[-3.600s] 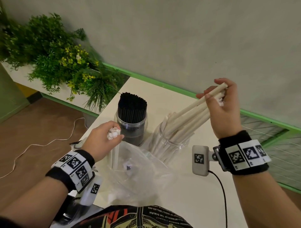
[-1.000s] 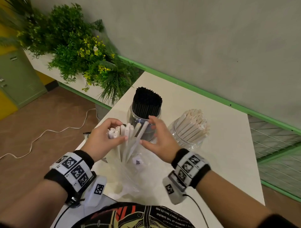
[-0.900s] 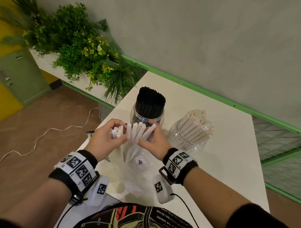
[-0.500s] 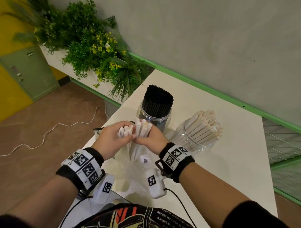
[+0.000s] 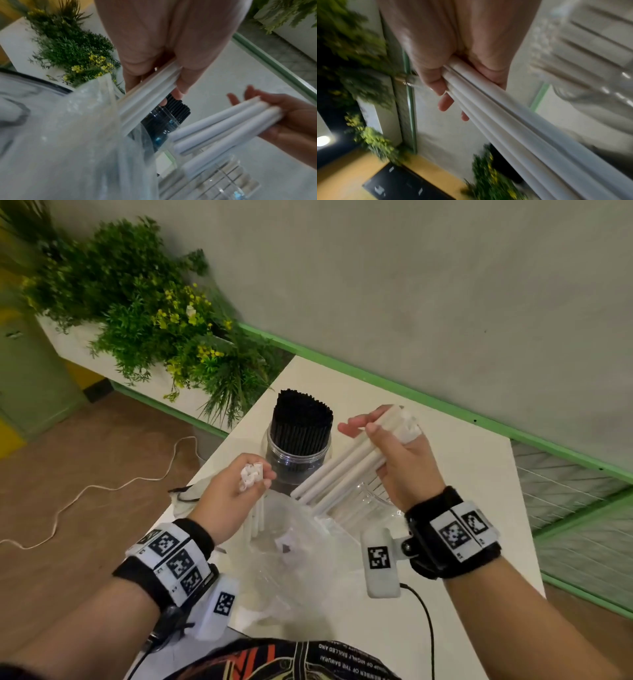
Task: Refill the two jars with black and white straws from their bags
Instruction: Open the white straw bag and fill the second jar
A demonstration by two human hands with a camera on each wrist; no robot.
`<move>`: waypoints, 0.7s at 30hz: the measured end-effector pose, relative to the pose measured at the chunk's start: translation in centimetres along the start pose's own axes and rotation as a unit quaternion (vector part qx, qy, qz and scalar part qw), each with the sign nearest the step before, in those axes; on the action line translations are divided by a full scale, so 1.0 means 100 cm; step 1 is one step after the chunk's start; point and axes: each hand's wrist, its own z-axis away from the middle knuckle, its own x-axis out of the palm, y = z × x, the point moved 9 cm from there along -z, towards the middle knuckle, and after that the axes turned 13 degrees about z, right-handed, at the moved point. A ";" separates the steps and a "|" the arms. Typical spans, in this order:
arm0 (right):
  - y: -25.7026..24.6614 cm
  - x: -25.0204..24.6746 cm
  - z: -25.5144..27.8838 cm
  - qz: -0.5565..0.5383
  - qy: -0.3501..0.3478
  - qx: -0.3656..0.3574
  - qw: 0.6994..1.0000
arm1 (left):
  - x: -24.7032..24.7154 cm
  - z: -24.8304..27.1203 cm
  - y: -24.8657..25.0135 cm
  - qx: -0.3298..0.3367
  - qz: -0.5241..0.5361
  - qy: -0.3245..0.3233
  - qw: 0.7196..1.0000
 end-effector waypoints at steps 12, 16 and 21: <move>-0.044 -0.093 0.002 0.036 0.073 -0.052 0.995 | 0.021 -0.006 -0.004 -0.019 0.012 -0.024 0.999; -0.036 -0.096 0.002 0.060 0.058 -0.038 0.996 | 0.014 -0.007 -0.007 -0.029 0.014 -0.014 0.999; -0.034 -0.103 0.002 0.072 0.104 -0.045 0.991 | 0.011 -0.006 -0.005 -0.028 0.012 -0.007 1.000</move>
